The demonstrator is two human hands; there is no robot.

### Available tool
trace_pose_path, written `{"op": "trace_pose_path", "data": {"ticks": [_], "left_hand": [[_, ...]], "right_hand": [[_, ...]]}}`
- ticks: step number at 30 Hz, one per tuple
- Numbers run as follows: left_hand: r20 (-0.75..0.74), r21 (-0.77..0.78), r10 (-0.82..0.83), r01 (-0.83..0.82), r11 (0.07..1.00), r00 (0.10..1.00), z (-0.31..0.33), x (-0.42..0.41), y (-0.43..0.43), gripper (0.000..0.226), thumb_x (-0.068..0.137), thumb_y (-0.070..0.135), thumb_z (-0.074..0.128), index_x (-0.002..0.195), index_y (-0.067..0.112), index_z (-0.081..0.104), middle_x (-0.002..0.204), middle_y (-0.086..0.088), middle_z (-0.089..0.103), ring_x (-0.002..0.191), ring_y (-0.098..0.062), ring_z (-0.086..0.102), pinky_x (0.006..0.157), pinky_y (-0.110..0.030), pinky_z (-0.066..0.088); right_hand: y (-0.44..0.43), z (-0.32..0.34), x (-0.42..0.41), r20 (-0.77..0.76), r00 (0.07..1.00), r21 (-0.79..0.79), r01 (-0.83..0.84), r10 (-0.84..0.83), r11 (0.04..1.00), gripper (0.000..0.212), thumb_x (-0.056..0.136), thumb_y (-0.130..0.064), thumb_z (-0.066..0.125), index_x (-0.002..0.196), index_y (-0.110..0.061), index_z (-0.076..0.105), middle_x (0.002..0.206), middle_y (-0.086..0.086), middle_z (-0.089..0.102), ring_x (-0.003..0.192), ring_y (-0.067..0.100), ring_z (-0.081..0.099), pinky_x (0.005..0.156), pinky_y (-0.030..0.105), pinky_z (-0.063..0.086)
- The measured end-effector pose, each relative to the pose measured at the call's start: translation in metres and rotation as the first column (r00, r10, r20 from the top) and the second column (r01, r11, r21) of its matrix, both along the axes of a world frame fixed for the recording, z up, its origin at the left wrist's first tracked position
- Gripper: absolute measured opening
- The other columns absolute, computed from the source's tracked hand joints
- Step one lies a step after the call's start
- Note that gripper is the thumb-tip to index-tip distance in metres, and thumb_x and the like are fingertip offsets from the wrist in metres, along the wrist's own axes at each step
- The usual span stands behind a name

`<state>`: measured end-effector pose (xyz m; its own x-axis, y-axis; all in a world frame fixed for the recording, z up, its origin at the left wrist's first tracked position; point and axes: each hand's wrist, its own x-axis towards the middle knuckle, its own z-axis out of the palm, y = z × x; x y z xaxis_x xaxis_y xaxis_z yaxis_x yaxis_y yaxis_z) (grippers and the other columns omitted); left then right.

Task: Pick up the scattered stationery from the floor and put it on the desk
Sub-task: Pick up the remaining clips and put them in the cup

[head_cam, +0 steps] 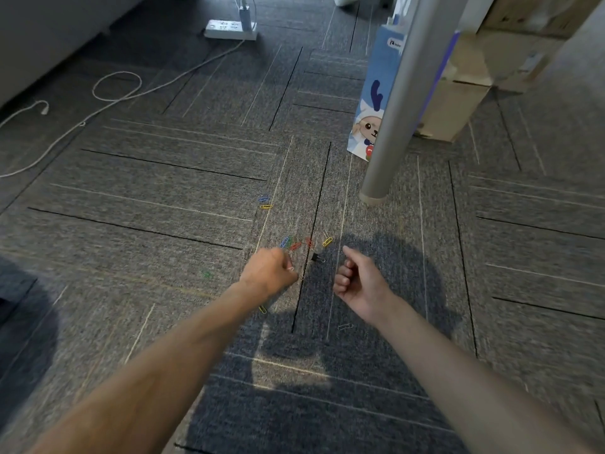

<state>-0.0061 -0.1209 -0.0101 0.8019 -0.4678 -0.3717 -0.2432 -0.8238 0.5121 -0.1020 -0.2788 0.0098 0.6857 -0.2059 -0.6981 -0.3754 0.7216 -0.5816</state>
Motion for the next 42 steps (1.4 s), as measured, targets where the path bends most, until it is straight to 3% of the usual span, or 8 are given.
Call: {"op": "trace_pose_path", "data": {"ticks": [6, 14, 16, 19, 22, 25, 34, 42], "left_hand": [[-0.817, -0.476, 0.052, -0.724, 0.499, 0.574, 0.024, 0.006, 0.026, 0.008, 0.088, 0.009, 0.059, 0.094, 0.003, 0.058, 0.079, -0.009, 0.063, 0.067, -0.014, 0.059, 0.067, -0.026, 0.053], [-0.890, -0.455, -0.098, -0.873, 0.177, 0.445, 0.036, 0.006, 0.052, 0.015, 0.084, 0.012, 0.033, 0.074, 0.015, 0.043, 0.066, -0.001, 0.045, 0.060, -0.014, 0.045, 0.061, -0.025, 0.046], [-0.883, -0.464, -0.030, -0.861, 0.207, 0.469, 0.033, 0.009, 0.063, 0.025, 0.090, 0.020, 0.035, 0.065, 0.020, 0.036, 0.058, 0.003, 0.033, 0.053, -0.011, 0.033, 0.055, -0.024, 0.037], [-0.865, -0.436, 0.106, -0.838, 0.327, 0.491, 0.023, 0.015, 0.081, 0.034, 0.095, 0.026, 0.041, 0.062, 0.022, 0.034, 0.048, 0.008, 0.025, 0.042, -0.009, 0.022, 0.038, -0.020, 0.025], [-0.736, -0.406, 0.308, -0.758, 0.510, 0.602, 0.019, 0.018, 0.096, 0.033, 0.095, 0.024, 0.044, 0.064, 0.020, 0.037, 0.044, 0.006, 0.029, 0.037, -0.011, 0.024, 0.036, -0.019, 0.021], [-0.226, -0.236, 0.435, -0.482, 0.844, 0.871, 0.021, 0.024, 0.114, 0.028, 0.094, 0.032, 0.050, 0.073, 0.014, 0.050, 0.057, 0.002, 0.046, 0.050, -0.016, 0.040, 0.047, -0.026, 0.030], [0.067, 0.057, 0.095, -0.099, 0.993, 0.993, 0.017, 0.032, 0.153, 0.011, 0.088, 0.030, 0.064, 0.088, 0.022, 0.057, 0.075, 0.010, 0.062, 0.060, -0.004, 0.060, 0.042, -0.008, 0.035], [0.141, 0.052, 0.227, -0.236, 0.970, 0.964, 0.012, 0.032, 0.144, 0.011, 0.092, 0.027, 0.058, 0.099, 0.018, 0.057, 0.089, 0.002, 0.064, 0.054, -0.006, 0.058, 0.042, -0.016, 0.038]], "right_hand": [[0.005, 0.003, 0.004, 0.084, 0.996, 0.041, -0.015, 0.011, 0.999, 0.034, 0.096, -0.024, 0.053, 0.064, -0.017, 0.044, 0.053, -0.003, 0.036, 0.046, 0.011, 0.035, 0.047, 0.024, 0.030], [0.026, 0.004, 0.026, 0.084, 0.991, 0.019, -0.106, 0.104, 0.994, 0.030, 0.094, -0.020, 0.053, 0.065, -0.018, 0.045, 0.057, -0.001, 0.043, 0.050, 0.012, 0.041, 0.047, 0.024, 0.036], [0.029, 0.000, 0.030, -0.039, 0.961, -0.280, -0.272, 0.272, 0.921, 0.029, 0.095, -0.024, 0.056, 0.068, -0.018, 0.046, 0.057, -0.003, 0.034, 0.048, 0.011, 0.033, 0.047, 0.025, 0.030], [0.028, -0.006, 0.028, -0.361, 0.780, -0.789, -0.547, 0.511, 0.279, 0.030, 0.094, -0.035, 0.061, 0.073, -0.015, 0.052, 0.062, -0.003, 0.044, 0.055, 0.012, 0.041, 0.055, 0.026, 0.037], [0.031, -0.012, 0.030, -0.470, 0.684, -0.844, -0.533, 0.558, -0.057, 0.018, 0.092, -0.038, 0.063, 0.092, -0.020, 0.059, 0.069, 0.001, 0.057, 0.060, 0.014, 0.053, 0.057, 0.029, 0.044], [0.036, -0.018, 0.031, -0.555, 0.615, -0.812, -0.546, 0.560, -0.205, 0.014, 0.092, -0.037, 0.064, 0.099, -0.025, 0.059, 0.075, 0.000, 0.062, 0.068, 0.017, 0.062, 0.064, 0.033, 0.053], [0.043, -0.019, 0.038, -0.628, 0.553, -0.740, -0.643, 0.548, -0.199, 0.014, 0.097, -0.032, 0.057, 0.097, -0.019, 0.059, 0.079, -0.008, 0.055, 0.067, 0.006, 0.050, 0.059, 0.026, 0.040], [0.041, -0.022, 0.037, -0.592, 0.593, -0.747, -0.658, 0.546, -0.095, 0.012, 0.095, -0.031, 0.060, 0.096, -0.020, 0.059, 0.077, -0.004, 0.057, 0.061, 0.009, 0.051, 0.052, 0.022, 0.037]]}}
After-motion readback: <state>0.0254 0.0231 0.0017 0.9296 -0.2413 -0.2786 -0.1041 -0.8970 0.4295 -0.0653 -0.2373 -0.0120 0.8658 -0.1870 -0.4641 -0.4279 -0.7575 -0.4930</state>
